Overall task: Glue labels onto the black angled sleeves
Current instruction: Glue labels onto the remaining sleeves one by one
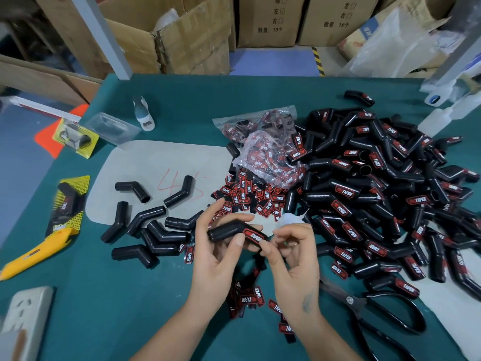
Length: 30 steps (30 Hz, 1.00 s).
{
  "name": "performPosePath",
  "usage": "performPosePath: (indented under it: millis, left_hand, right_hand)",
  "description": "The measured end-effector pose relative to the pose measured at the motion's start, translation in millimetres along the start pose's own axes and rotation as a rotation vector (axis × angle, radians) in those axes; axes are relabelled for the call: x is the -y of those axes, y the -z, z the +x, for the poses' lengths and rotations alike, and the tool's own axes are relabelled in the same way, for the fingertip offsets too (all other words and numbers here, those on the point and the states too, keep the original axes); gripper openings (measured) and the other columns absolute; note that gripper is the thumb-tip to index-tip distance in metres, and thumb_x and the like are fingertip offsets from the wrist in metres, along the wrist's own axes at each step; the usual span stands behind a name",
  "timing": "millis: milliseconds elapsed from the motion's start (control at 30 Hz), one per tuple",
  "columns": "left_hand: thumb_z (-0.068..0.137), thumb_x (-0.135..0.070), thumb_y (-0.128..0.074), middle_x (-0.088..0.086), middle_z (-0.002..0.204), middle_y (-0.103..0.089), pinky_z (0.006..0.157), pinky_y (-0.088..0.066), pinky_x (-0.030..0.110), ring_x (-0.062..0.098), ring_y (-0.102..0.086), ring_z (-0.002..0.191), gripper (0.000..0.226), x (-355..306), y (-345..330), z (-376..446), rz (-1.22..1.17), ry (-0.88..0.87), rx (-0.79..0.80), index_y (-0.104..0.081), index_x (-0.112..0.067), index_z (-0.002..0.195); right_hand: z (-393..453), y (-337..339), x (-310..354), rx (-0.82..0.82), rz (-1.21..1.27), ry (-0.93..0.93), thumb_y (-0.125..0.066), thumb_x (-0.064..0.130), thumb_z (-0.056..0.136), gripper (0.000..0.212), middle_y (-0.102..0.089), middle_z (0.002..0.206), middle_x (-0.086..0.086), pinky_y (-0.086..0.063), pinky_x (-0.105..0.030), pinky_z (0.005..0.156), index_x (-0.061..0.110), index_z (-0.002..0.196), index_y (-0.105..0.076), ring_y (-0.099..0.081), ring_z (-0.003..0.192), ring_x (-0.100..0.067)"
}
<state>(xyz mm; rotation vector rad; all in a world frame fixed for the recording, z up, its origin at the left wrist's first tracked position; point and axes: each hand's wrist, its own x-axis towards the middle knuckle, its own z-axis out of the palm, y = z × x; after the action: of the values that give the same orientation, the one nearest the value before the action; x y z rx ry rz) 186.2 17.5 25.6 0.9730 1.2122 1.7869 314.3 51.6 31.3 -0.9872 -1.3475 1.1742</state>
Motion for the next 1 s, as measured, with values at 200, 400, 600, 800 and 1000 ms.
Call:
performPosePath:
  millis: [200, 400, 600, 800, 1000]
  left_hand:
    - [0.101, -0.019, -0.064, 0.019, 0.130, -0.065, 0.087, -0.061, 0.039, 0.045, -0.067, 0.120, 0.053, 1.9, 4.0, 2.7, -0.098, 0.066, -0.074, -0.046, -0.026, 0.150]
    - [0.102, -0.008, -0.062, 0.018, 0.132, -0.066, 0.097, -0.058, 0.042, 0.038, -0.066, 0.123, 0.048, 1.9, 4.2, 1.9, -0.147, 0.073, -0.013, -0.046, -0.012, 0.147]
    - [0.093, -0.020, -0.079, 0.018, 0.125, -0.070, 0.098, -0.057, 0.040, 0.040, -0.069, 0.117, 0.049, -0.7, 2.1, 1.9, -0.097, 0.099, -0.040, -0.058, -0.017, 0.137]
    - [0.090, -0.033, -0.082, 0.017, 0.122, -0.073, 0.096, -0.058, 0.037, 0.033, -0.071, 0.115, 0.048, -3.4, -0.6, 1.0, -0.115, 0.131, -0.067, -0.063, -0.020, 0.132]
    - [0.090, -0.023, -0.080, 0.015, 0.125, -0.073, 0.100, -0.057, 0.039, 0.034, -0.070, 0.119, 0.041, -3.9, -1.7, 1.9, -0.093, 0.106, -0.068, -0.065, -0.023, 0.129]
  right_hand:
    - [2.0, -0.5, -1.9, 0.062, -0.011, -0.135, -0.058, 0.039, 0.100, 0.014, -0.061, 0.089, -0.001, -0.057, -0.033, 0.075, 0.037, 0.095, -0.071, -0.070, 0.074, -0.024]
    - [5.6, 0.5, 0.8, 0.107, 0.115, -0.221, -0.071, 0.040, 0.088, 0.015, -0.059, 0.090, 0.004, -0.053, -0.024, 0.072, 0.027, 0.087, -0.078, -0.065, 0.070, -0.018]
    - [6.7, 0.9, -2.9, 0.081, 0.138, -0.213, -0.081, 0.030, 0.081, 0.009, -0.058, 0.084, 0.006, -0.050, -0.022, 0.068, 0.022, 0.077, -0.079, -0.060, 0.069, -0.012]
    - [7.3, 3.3, -5.2, 0.088, 0.125, -0.220, -0.085, 0.043, 0.078, 0.017, -0.057, 0.084, 0.007, -0.048, -0.027, 0.066, 0.027, 0.075, -0.079, -0.056, 0.072, -0.015]
    - [7.9, 2.7, -8.5, 0.115, 0.217, -0.277, -0.089, 0.056, 0.072, 0.038, -0.060, 0.087, 0.005, -0.049, -0.021, 0.068, 0.021, 0.085, -0.082, -0.059, 0.069, -0.013]
